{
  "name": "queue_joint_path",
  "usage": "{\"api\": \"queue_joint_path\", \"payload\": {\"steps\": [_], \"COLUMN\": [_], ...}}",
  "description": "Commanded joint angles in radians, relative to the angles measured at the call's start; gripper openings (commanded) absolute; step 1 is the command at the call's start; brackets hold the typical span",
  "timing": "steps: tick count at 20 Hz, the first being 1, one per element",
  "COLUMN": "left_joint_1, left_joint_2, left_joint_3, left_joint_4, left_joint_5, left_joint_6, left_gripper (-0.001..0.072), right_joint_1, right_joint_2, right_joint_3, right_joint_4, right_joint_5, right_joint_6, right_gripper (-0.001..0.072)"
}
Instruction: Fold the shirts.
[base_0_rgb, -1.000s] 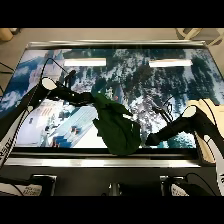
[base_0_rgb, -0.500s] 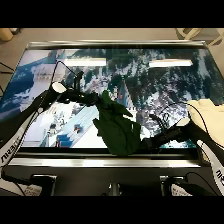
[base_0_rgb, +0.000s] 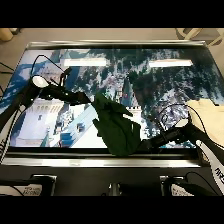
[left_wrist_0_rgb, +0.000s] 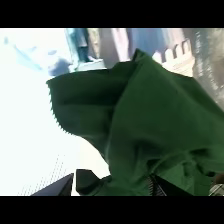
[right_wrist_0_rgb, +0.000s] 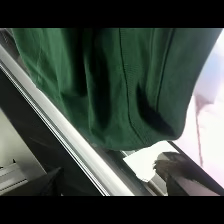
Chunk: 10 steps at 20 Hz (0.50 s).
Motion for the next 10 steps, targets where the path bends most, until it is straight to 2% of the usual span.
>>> {"api": "queue_joint_path", "payload": {"steps": [1, 5, 8, 10], "left_joint_1": [0.026, -0.021, -0.036, -0.050], "left_joint_2": [-0.010, -0.160, -0.222, -0.227], "left_joint_3": [-0.033, -0.036, -0.036, -0.036], "left_joint_4": [0.031, -0.110, -0.209, -0.227], "left_joint_5": [0.061, 0.172, 0.256, 0.326], "left_joint_6": [-0.040, -0.037, 0.044, 0.064], "left_gripper": [0.0573, 0.0573, 0.0551, 0.0540], "right_joint_1": [0.001, 0.001, 0.001, 0.001], "right_joint_2": [-0.001, -0.001, -0.001, -0.001], "right_joint_3": [-0.001, -0.001, -0.001, -0.001], "right_joint_4": [-0.016, -0.016, -0.016, -0.016], "right_joint_5": [0.006, 0.009, 0.020, 0.030], "right_joint_6": [0.000, 0.001, 0.001, 0.001], "right_gripper": [0.0705, 0.0705, 0.0705, 0.0705]}}
